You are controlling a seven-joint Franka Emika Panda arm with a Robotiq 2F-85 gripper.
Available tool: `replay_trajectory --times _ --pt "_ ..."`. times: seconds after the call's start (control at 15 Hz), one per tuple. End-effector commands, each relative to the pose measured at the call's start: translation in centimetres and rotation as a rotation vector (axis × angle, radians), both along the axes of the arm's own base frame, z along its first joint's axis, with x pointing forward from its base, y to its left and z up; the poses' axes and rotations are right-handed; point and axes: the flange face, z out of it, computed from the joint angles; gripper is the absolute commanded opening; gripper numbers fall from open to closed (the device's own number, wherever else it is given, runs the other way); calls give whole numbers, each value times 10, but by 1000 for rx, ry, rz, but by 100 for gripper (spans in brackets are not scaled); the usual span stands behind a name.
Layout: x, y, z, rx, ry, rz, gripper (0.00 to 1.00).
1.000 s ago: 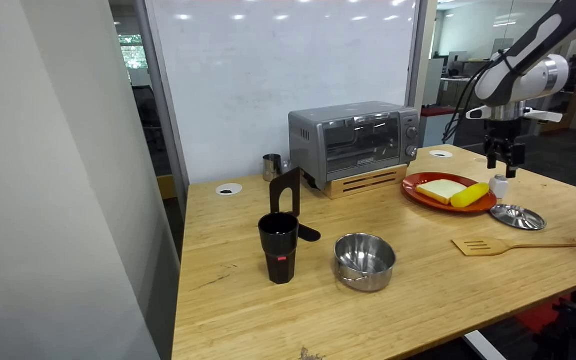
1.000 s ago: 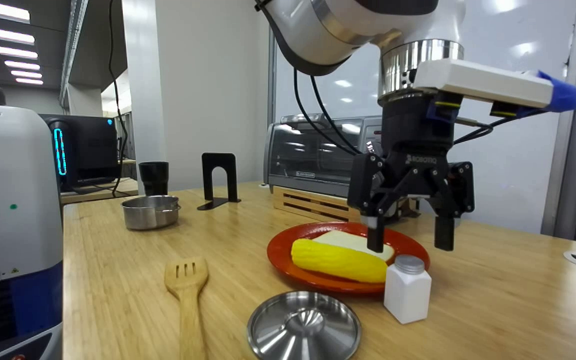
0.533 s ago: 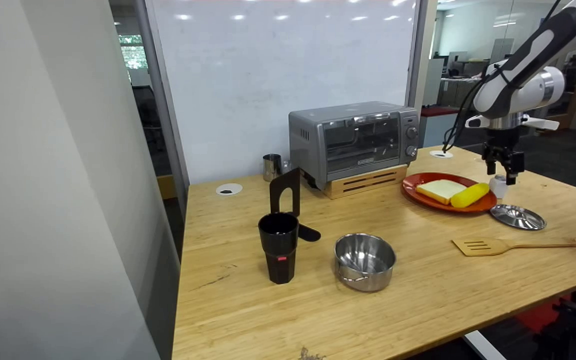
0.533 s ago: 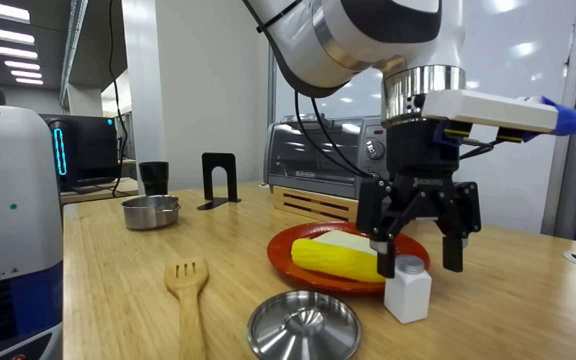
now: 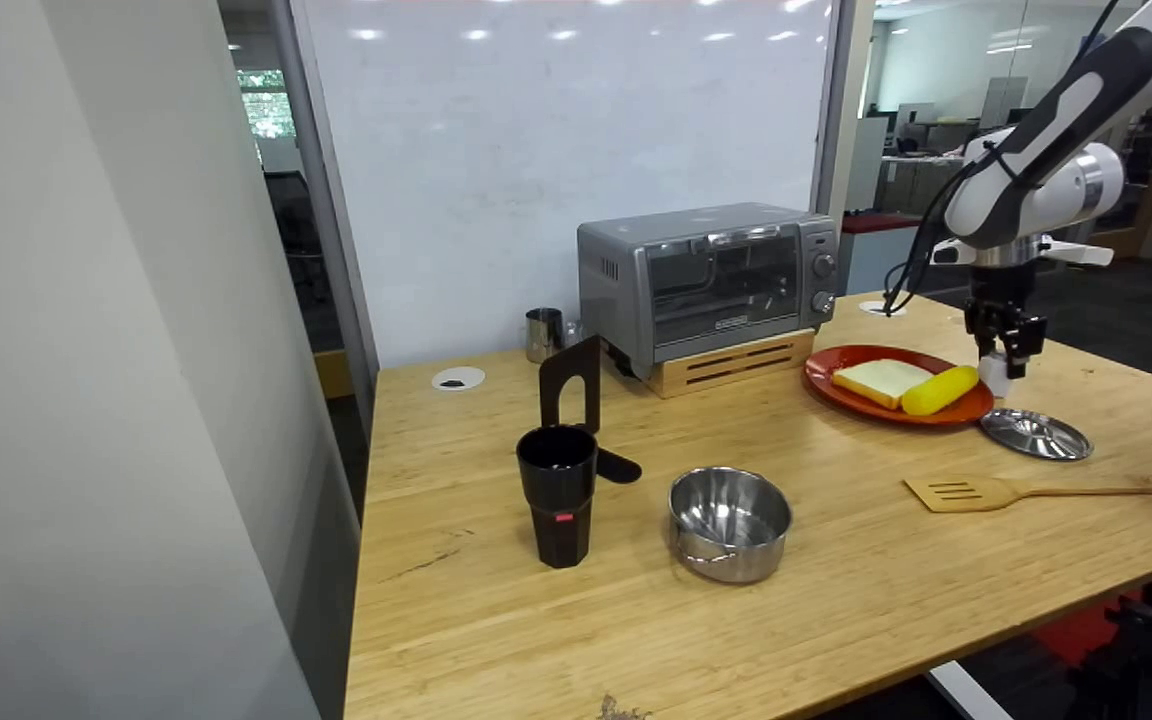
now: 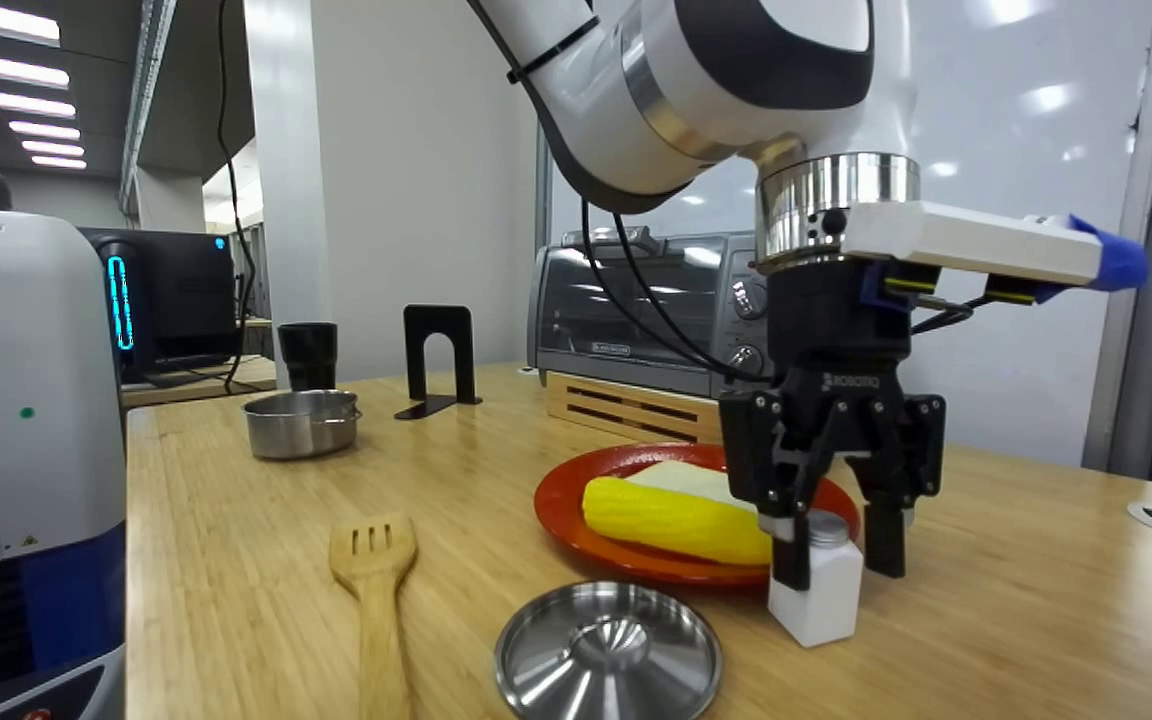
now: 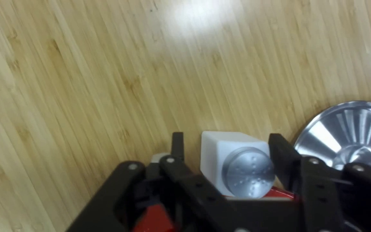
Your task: Move the white container to the left
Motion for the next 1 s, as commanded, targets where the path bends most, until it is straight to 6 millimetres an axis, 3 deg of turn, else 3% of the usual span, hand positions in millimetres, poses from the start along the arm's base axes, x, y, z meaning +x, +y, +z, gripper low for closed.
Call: replay_trajectory --times 0.0,0.27,0.53,0.8,0.93 --pt "-1 1 -5 -17 -3 32 38" --pt "-7 11 27 -70 -23 14 14" --pt "-9 36 87 -105 -54 -25 14" --pt "22 80 145 -13 -116 -130 14" --pt "45 113 161 76 -159 -190 14"
